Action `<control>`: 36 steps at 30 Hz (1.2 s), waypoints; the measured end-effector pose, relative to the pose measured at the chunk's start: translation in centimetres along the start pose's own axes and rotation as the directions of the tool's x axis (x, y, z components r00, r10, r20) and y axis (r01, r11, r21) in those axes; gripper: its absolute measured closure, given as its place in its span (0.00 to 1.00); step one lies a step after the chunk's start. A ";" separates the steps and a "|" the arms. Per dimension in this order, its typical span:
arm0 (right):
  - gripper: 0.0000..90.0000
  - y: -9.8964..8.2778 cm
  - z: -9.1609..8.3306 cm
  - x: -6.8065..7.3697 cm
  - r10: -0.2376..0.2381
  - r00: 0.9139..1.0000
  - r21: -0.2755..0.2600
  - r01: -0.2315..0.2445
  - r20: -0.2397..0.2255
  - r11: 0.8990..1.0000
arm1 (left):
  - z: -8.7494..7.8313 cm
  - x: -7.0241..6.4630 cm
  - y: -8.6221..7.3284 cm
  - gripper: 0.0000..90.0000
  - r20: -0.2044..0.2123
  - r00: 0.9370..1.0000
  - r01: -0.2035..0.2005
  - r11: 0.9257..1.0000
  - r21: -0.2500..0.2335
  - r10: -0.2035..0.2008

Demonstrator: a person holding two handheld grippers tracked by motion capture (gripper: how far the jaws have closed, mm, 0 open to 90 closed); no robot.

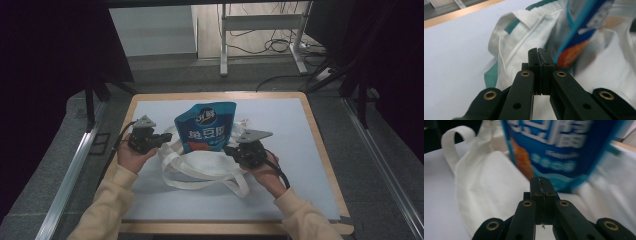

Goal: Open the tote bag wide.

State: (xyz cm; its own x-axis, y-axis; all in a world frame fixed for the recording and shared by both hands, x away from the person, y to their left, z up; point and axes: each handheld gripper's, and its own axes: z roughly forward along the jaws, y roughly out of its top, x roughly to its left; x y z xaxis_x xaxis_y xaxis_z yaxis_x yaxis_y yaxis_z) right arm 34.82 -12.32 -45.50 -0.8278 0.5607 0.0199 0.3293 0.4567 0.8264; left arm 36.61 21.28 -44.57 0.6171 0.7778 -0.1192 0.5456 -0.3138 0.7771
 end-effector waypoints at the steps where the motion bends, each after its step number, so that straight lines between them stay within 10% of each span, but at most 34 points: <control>1: 0.99 0.0 0.4 0.3 -0.006 1.000 0.006 0.006 -0.006 1.000 | 0.5 0.2 0.3 1.00 0.002 1.000 -0.002 1.000 0.017 0.002; 23: 0.99 -6.0 3.8 2.9 -0.006 0.993 0.198 0.029 -0.116 0.980 | 6.8 4.0 1.4 1.00 -0.054 0.995 0.092 0.986 0.137 -0.086; 36: 0.99 -3.4 0.5 1.7 -0.013 0.998 0.081 0.017 -0.059 0.997 | 2.5 2.5 0.9 1.00 -0.014 0.999 0.051 0.999 0.009 -0.051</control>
State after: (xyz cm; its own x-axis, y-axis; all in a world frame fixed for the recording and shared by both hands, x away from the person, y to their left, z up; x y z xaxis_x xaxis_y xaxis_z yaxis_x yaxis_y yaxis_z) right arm 32.56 -12.54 -48.55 -0.8571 0.5134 0.0423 0.3505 0.5210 0.7782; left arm 40.07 21.58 -45.69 0.5807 0.8002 -0.1502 0.5815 -0.2784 0.7645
